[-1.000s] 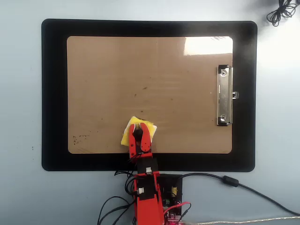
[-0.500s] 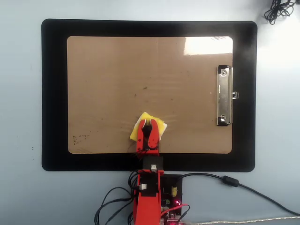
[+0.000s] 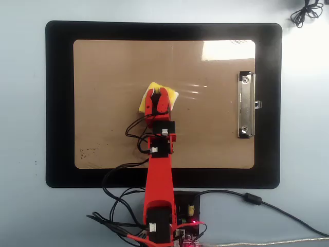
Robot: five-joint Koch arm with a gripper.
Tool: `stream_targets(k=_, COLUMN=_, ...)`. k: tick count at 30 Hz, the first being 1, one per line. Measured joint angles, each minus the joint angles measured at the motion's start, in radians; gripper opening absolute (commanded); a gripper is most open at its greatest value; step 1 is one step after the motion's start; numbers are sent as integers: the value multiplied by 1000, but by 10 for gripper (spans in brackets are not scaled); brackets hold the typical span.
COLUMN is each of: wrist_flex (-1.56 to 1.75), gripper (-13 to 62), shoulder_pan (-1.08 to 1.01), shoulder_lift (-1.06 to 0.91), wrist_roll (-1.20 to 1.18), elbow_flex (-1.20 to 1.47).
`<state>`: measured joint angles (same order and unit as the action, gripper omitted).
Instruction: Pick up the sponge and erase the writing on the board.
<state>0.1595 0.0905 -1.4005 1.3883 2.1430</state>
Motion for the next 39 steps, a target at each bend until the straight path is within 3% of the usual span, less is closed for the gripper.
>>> stream_targets(k=5, wrist_flex=9, gripper=-81, shoulder_pan=-6, shoulder_lift=-95, wrist_roll=0, elbow_flex=138)
stream_targets(k=8, wrist_flex=8, gripper=-81, shoulder_pan=3, shoulder_lift=-391, wrist_roll=0, elbow_flex=460)
stream_targets(k=11, wrist_flex=-23, gripper=-80, shoulder_pan=74, shoulder_lift=-540, wrist_roll=-3, elbow_flex=534)
stream_targets(k=15, wrist_flex=-5, gripper=-80, shoulder_pan=258, shoulder_lift=-311, wrist_roll=-2, elbow_flex=313)
stream_targets(k=19, wrist_flex=92, gripper=-80, shoulder_pan=219, shoulder_lift=5, wrist_roll=32, elbow_flex=57)
stream_targets(k=22, wrist_flex=107, gripper=-80, shoulder_pan=144, shoulder_lift=15, wrist_roll=38, elbow_flex=81)
stream_targets(k=25, wrist_flex=137, gripper=-80, shoulder_pan=55, shoulder_lift=-181, wrist_roll=41, elbow_flex=347)
stream_targets(k=28, wrist_flex=129, gripper=-81, shoulder_pan=34, shoulder_lift=-574, wrist_roll=41, elbow_flex=726)
stream_targets(k=31, wrist_flex=69, gripper=-80, shoulder_pan=34, shoulder_lift=-792, wrist_roll=37, elbow_flex=798)
stream_targets(k=33, wrist_flex=35, gripper=-80, shoulder_pan=34, shoulder_lift=-772, wrist_roll=35, elbow_flex=742)
stream_targets(k=35, wrist_flex=29, gripper=-80, shoulder_pan=35, shoulder_lift=-629, wrist_roll=35, elbow_flex=604)
stream_targets(k=39, wrist_flex=32, gripper=-80, shoulder_pan=31, shoulder_lift=-160, wrist_roll=35, elbow_flex=170)
